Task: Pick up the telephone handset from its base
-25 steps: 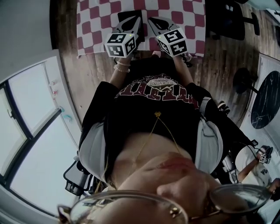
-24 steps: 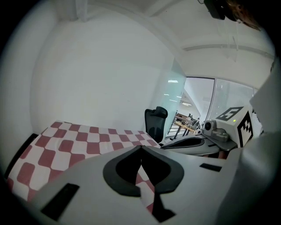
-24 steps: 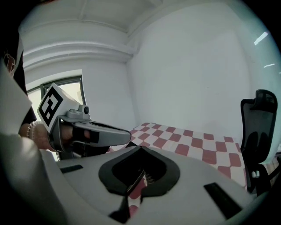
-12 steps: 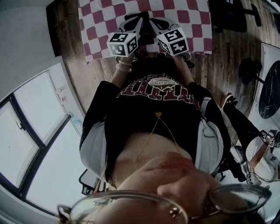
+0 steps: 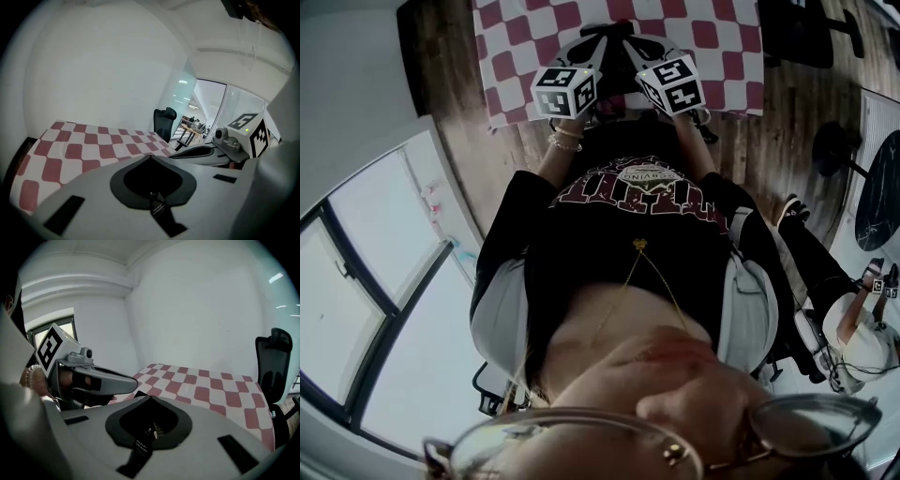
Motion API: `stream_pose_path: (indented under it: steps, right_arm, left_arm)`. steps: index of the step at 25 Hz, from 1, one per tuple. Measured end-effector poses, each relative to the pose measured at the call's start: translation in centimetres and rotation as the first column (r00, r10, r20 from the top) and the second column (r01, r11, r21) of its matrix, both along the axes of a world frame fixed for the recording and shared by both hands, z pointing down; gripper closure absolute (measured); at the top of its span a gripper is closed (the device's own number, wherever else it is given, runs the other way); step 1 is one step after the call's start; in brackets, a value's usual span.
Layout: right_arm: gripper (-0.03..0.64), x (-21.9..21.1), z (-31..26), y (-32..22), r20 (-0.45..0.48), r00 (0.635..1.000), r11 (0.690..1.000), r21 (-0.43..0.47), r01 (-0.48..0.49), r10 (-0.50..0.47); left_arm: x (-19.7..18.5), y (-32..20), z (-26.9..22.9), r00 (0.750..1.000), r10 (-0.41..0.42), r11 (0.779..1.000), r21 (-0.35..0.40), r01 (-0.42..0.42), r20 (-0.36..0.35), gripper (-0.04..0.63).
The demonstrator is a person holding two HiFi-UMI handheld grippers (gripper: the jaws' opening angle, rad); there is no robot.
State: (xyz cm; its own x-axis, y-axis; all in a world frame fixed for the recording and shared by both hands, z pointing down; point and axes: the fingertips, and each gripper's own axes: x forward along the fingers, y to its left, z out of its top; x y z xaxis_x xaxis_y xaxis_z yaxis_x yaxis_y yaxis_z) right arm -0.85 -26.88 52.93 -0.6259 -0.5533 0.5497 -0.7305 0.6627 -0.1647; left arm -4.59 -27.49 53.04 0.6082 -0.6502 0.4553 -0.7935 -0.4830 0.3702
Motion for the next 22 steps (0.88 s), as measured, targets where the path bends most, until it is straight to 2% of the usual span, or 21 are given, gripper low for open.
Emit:
stream_pose_path:
  steps: [10, 22]
  right_arm:
    - [0.598, -1.1, 1.9, -0.1, -0.036, 0.999, 0.999, -0.036, 0.012, -0.013]
    - [0.598, -0.5, 5.1, 0.2, -0.100, 0.995, 0.995, -0.097, -0.022, 0.013]
  left_arm:
    - [-1.3, 0.4, 1.3, 1.000, -0.006, 0.999, -0.031, 0.006, 0.006, 0.584]
    - [-1.9, 0.9, 2.8, 1.000, -0.002, 0.998, -0.067, 0.002, 0.001, 0.584]
